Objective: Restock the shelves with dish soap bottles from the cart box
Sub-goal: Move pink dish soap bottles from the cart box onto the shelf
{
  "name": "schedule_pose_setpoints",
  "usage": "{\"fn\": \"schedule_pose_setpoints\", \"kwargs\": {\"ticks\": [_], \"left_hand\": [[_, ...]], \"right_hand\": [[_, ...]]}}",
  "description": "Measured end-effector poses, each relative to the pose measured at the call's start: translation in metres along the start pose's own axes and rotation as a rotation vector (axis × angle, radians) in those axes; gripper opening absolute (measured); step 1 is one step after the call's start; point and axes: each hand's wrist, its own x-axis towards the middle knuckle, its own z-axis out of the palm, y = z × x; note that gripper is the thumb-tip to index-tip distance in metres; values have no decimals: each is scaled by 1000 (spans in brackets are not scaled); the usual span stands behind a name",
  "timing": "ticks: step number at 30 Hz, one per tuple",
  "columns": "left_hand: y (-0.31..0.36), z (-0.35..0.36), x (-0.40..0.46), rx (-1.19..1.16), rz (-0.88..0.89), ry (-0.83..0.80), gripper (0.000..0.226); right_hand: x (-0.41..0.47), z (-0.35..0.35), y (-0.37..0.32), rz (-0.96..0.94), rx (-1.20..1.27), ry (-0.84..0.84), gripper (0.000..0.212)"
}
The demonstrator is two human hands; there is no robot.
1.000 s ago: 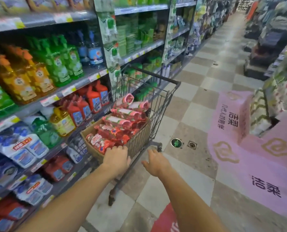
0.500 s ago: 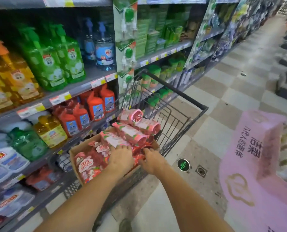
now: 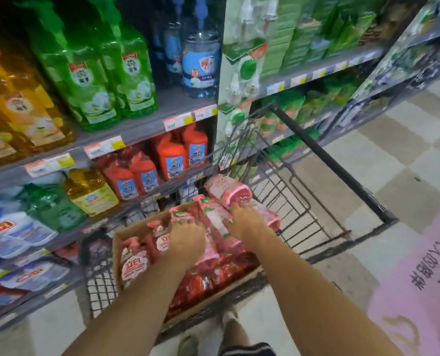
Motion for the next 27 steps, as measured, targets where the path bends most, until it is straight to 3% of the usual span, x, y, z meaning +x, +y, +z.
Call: {"fn": "schedule_pose_setpoints", "kwargs": {"ticks": [6,9,12,15,19,23,25,27], "left_hand": [[0,8,61,24,-76,-103,43],[0,10,83,3,-97,-168,43],[4,24,95,-150,-227,-253,49],[6,43,96,-332,-424,-399,72],[12,62,89,-596,-614,-429,88],[16,72,84,-949,-819,-460,97],[11,78,88,-1149,-972,-417,127],[6,79,93,-1172,-1079,-439,143]], "right_hand": [[89,-28,-3,-148,-106,4,63],[133,-27,-2,-114,-67,-17,68],[175,-21,1,70,27,-96,77],[208,-10,11,254,212,-196,105],[244,13,29,271,384,-308,97],[273,31,43,237,484,-428,111],[275,33,46,230,551,-491,116],[276,41,52,255,624,-507,119]]}}
